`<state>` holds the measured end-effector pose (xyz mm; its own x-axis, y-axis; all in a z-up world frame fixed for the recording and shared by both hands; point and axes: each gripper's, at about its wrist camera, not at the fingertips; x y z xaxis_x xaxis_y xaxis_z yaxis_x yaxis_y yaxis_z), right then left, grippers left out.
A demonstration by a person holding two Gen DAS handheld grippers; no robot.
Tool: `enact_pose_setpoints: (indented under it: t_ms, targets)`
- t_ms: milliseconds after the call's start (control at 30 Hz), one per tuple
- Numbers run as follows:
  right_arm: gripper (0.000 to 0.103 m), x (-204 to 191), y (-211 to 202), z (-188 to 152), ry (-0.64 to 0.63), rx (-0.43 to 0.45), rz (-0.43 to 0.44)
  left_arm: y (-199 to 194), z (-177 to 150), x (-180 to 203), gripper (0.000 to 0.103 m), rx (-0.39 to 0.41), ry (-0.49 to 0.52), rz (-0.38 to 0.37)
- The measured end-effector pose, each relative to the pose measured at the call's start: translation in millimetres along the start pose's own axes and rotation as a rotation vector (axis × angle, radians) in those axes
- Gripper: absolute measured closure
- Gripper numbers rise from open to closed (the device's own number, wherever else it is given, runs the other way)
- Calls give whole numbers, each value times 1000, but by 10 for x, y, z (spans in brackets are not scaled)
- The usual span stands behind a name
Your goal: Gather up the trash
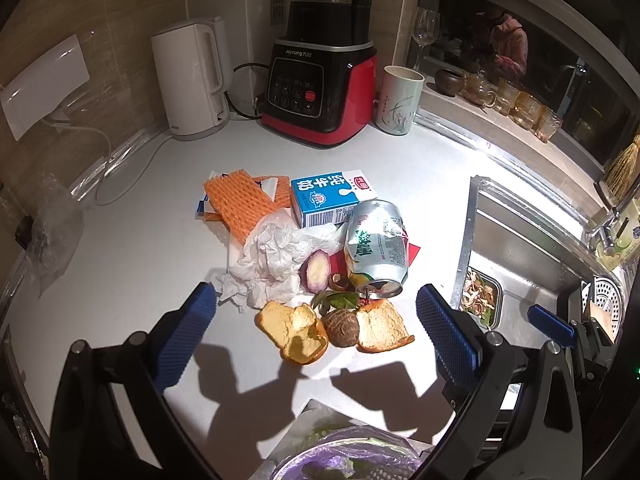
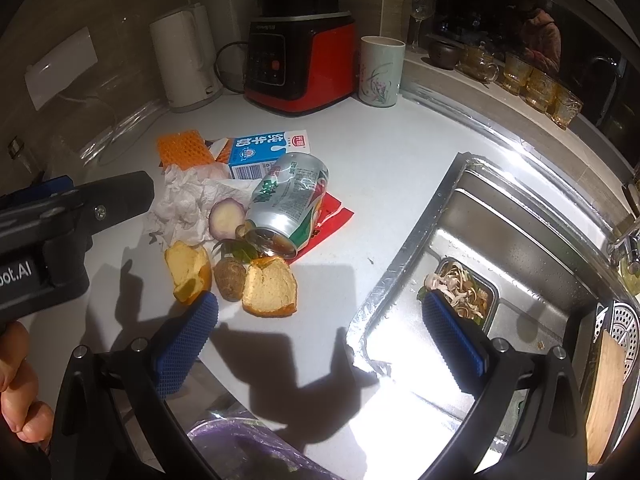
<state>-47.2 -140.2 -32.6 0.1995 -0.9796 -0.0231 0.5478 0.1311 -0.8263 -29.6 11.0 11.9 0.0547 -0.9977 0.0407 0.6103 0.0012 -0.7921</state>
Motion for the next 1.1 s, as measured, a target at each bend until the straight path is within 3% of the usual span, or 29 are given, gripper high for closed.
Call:
enact_pose_setpoints:
  t_ms: [1100]
  targets:
    - [2,7,33,61,-7,-6,6,54,70,8,7,-29,-5,-3]
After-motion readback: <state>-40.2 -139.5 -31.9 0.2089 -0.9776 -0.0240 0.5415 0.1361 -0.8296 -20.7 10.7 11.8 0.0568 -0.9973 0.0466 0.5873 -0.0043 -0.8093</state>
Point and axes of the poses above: each gripper's, at about its wrist camera, not at the fingertips, and y roughly the way its jaws point, x to its right, z to its top
